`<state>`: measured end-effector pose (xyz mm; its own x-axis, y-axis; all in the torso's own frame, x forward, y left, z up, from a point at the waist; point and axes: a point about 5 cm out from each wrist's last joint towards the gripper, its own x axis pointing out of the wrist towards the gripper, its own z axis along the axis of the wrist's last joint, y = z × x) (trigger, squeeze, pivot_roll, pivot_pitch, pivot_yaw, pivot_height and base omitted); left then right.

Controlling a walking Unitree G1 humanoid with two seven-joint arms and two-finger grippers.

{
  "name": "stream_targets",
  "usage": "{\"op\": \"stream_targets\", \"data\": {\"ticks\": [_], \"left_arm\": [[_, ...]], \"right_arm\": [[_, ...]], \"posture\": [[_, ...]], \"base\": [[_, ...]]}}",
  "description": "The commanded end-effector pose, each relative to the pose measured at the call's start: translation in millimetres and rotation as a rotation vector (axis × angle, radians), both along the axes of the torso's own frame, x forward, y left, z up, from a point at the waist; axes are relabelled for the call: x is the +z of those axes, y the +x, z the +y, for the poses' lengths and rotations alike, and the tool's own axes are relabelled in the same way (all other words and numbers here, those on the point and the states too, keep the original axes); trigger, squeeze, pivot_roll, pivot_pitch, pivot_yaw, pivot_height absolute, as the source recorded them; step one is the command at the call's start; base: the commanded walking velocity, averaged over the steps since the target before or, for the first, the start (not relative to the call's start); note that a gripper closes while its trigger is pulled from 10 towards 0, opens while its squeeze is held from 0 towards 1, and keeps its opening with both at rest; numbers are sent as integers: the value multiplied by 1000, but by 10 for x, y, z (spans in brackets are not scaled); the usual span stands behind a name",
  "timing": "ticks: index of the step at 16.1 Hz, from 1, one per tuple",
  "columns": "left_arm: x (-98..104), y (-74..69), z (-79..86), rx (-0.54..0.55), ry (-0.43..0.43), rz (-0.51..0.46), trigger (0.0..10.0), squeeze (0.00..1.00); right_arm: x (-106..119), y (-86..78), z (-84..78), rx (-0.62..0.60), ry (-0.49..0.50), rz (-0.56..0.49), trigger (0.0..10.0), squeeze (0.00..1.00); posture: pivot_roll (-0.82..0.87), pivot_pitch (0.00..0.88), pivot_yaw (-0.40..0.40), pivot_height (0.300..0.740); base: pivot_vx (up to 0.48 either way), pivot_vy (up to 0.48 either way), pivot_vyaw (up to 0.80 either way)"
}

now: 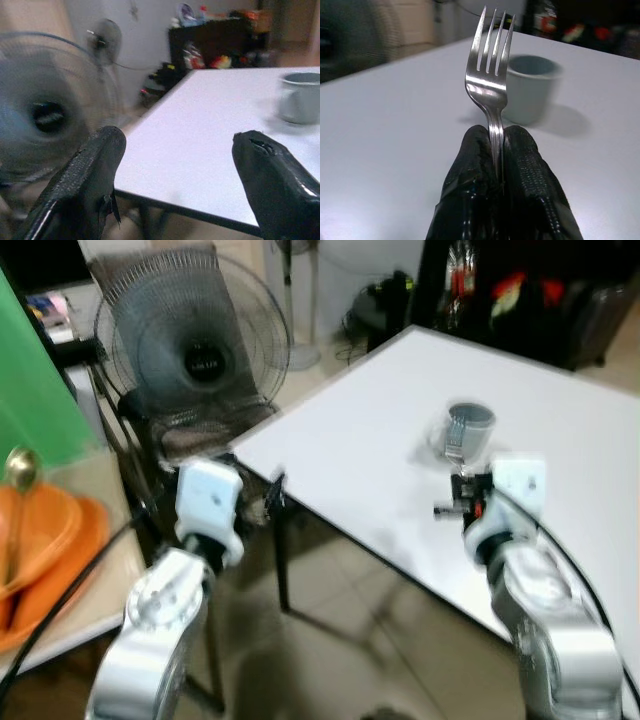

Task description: Setting the table

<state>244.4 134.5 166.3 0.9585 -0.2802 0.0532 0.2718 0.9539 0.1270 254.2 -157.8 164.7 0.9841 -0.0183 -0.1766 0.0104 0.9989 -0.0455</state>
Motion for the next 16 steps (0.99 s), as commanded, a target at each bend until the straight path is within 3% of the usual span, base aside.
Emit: {"op": "stream_targets", "data": {"ticks": [1, 13, 16], "left_arm": [[5, 15, 44, 24, -5, 3, 10000, 0], [3, 122, -4, 27, -14, 4, 10000, 0], [23, 135, 22, 22, -12, 2, 10000, 0]], "right_arm": [[26, 7, -10, -23, -8, -6, 10000, 0], [-2, 62, -60, -28, -26, 44, 10000, 0], [-32, 53, -32, -24, -15, 57, 10000, 0]], "posture": [[-122, 0, 37, 740], [-148, 0, 10, 740], [-140, 0, 15, 740]], "base": [[0, 0, -800], [0, 0, -774], [0, 279, -763]]}}
